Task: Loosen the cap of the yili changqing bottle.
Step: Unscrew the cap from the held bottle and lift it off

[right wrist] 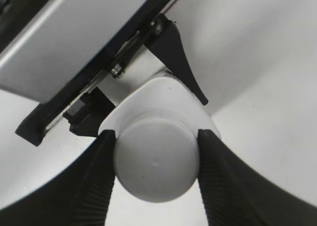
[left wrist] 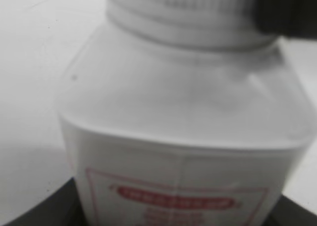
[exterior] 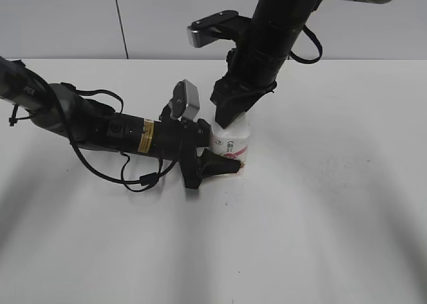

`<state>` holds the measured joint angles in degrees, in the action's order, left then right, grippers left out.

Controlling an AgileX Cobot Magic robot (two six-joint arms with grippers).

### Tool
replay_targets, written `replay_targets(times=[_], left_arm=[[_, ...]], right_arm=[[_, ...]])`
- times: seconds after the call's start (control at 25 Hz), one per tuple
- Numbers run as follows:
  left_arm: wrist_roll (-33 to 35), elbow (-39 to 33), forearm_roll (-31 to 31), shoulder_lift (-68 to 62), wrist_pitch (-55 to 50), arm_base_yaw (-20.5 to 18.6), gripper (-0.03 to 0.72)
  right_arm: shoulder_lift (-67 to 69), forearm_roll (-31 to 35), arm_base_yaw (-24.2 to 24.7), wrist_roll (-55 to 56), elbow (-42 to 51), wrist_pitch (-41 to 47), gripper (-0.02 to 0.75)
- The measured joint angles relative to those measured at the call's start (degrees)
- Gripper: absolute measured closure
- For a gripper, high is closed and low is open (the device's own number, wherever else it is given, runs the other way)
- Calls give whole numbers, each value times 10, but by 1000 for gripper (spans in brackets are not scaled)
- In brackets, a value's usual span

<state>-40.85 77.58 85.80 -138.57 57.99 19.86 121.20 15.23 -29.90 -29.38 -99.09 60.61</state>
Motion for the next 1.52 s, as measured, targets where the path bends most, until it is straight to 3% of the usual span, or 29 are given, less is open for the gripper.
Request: replay_targets(times=[0.96, 1.24, 1.52], left_arm=[[8, 0, 9, 0, 10, 0, 291], [9, 0, 9, 0, 11, 0, 292], [10, 0, 10, 0, 11, 0, 292]], right_arm=[[0, 1, 0, -452, -1, 15, 342], [0, 4, 1, -538, -1, 16, 342], [0, 9, 1, -547, -1, 17, 342]])
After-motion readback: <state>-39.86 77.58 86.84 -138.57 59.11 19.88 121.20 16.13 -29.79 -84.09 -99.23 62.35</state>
